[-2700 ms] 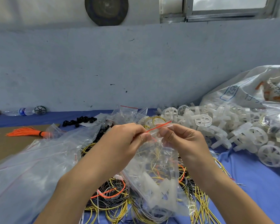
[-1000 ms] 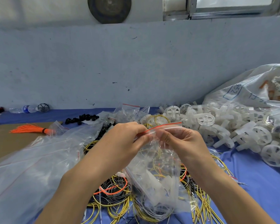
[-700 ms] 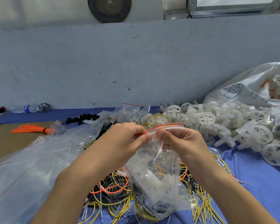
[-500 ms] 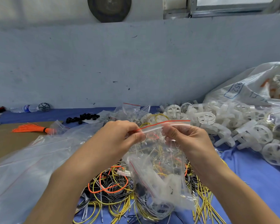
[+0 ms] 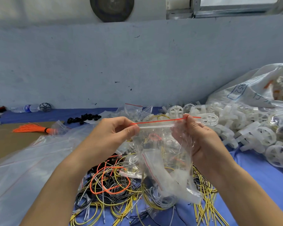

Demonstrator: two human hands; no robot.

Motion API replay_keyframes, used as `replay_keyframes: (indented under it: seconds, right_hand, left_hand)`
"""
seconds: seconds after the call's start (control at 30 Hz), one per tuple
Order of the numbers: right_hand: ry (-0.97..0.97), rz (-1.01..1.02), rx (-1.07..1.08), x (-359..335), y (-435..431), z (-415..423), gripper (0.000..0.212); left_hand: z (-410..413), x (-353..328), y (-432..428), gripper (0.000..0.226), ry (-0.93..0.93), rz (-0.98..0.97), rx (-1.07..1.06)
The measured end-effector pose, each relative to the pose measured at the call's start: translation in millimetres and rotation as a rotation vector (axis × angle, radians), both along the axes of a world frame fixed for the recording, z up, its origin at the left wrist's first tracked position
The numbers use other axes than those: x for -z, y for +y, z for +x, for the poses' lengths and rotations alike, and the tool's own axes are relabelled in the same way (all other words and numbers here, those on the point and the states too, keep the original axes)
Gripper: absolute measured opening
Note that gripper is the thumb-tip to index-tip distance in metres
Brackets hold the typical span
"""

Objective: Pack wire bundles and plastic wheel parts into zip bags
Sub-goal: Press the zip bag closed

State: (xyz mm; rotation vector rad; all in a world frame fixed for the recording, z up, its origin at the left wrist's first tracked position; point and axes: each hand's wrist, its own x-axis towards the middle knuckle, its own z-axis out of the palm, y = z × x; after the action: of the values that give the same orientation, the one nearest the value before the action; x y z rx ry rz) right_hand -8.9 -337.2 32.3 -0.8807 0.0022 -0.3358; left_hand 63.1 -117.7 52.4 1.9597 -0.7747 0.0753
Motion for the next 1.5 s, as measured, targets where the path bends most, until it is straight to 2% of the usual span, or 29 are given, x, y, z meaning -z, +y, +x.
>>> replay_keyframes:
  seconds: [0.07, 0.13, 0.17, 0.27, 0.33, 0.37, 0.43, 0.53, 0.63, 0.83, 1.0, 1.17, 1.5]
  right_hand:
    - [0.014, 0.046, 0.02, -5, 1, 0, 0.01]
    - [0.015, -0.101, 0.061, -9, 2, -2, 0.014]
    - [-0.007, -0.266, 0.084, -11, 3, -5, 0.02]
    - [-0.091, -0.991, 0.23, -12, 11, -14, 0.037]
    - [-0.12, -1.39, 0.341, -10, 16, -17, 0.047]
    - [-0.115, -1.521, 0.395, -10, 19, -19, 0.051]
    - [-0.101, -1.65, 0.491, -11, 22, -21, 0.048]
    - [-0.127, -1.675, 0.594, -12, 22, -25, 0.033]
    - [-0.109, -1.749, 0.599, -14, 23, -28, 0.038]
    - [-0.143, -1.866, 0.673, -17, 27, -30, 0.027]
    - [-0.175, -1.81, 0.694, -19, 21, -30, 0.029]
    - [-0.223, -1.729, 0.752, -18, 19, -29, 0.02]
    - [-0.184, -1.767, 0.802, -17, 19, -30, 0.021]
  left_hand:
    - [-3, 2, -8, 0.021, 0.069, -0.12, 0.045]
    - [-8, 5, -18, 0.023, 0.121, -0.221, 0.094]
    - [-10, 5, -23, 0.024, 0.133, -0.259, 0.11]
    - [-14, 5, -35, 0.025, 0.101, -0.3, 0.129]
    - [-15, 5, -37, 0.021, 0.07, -0.285, 0.138]
    - [-16, 4, -37, 0.019, 0.057, -0.28, 0.137]
    - [-17, 4, -36, 0.016, 0.039, -0.281, 0.14]
    - [-18, 3, -34, 0.015, 0.015, -0.263, 0.139]
    - [-20, 1, -34, 0.011, 0.0, -0.263, 0.161]
    - [-28, 4, -45, 0.004, -0.003, -0.336, 0.138]
    - [-29, 6, -48, 0.015, 0.079, -0.437, 0.197]
    - [-34, 12, -55, 0.021, 0.089, -0.494, 0.163]
    - [-42, 18, -66, 0.01, -0.107, -0.5, 0.016]
